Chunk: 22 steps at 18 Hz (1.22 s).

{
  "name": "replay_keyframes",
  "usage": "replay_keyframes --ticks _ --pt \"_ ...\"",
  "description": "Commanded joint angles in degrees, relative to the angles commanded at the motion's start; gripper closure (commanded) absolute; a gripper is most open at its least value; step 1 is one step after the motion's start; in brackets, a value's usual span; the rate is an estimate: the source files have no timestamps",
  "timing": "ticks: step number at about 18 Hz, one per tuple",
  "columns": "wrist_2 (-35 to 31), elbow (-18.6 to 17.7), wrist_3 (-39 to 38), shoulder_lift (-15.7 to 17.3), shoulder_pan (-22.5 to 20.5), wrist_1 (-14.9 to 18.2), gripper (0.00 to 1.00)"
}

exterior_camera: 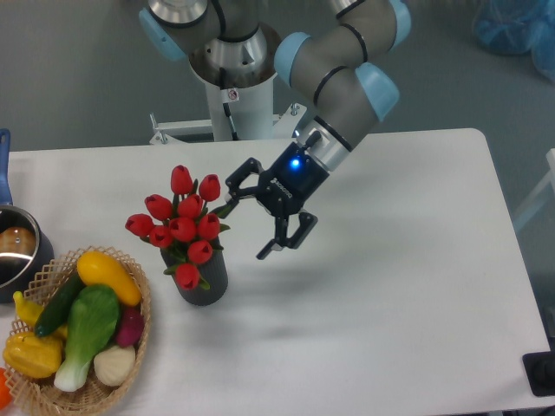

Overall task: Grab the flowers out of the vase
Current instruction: 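Move the open gripper toward the tulip stems above the grey vase, then close the gripper around the red tulip stems just above the vase rim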

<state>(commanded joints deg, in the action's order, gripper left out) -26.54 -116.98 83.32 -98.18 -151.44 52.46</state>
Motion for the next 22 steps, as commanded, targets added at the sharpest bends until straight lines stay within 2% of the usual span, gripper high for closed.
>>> replay_keyframes --ticks 3,9,10,11,13,15,18,20,22 --pt "3.50 0.09 0.00 0.53 1.40 1.50 0.00" --pt "8.61 0.52 0.09 -0.52 3.08 1.50 0.00" --pt "8.70 0.53 -0.17 -0.43 2.99 1.50 0.06" --pt "8.62 0.53 -0.35 -0.43 2.90 1.59 0.25" --pt "8.35 0.52 -0.44 -0.43 2.73 1.59 0.57" --pt "8.26 0.70 -0.35 -0.43 2.64 1.59 0.77" --pt "8.26 0.79 -0.35 -0.26 2.46 1.59 0.95" --pt "8.26 0.70 -0.35 0.00 2.46 1.59 1.00" --pt "8.44 0.70 -0.35 0.36 2.38 1.59 1.00"
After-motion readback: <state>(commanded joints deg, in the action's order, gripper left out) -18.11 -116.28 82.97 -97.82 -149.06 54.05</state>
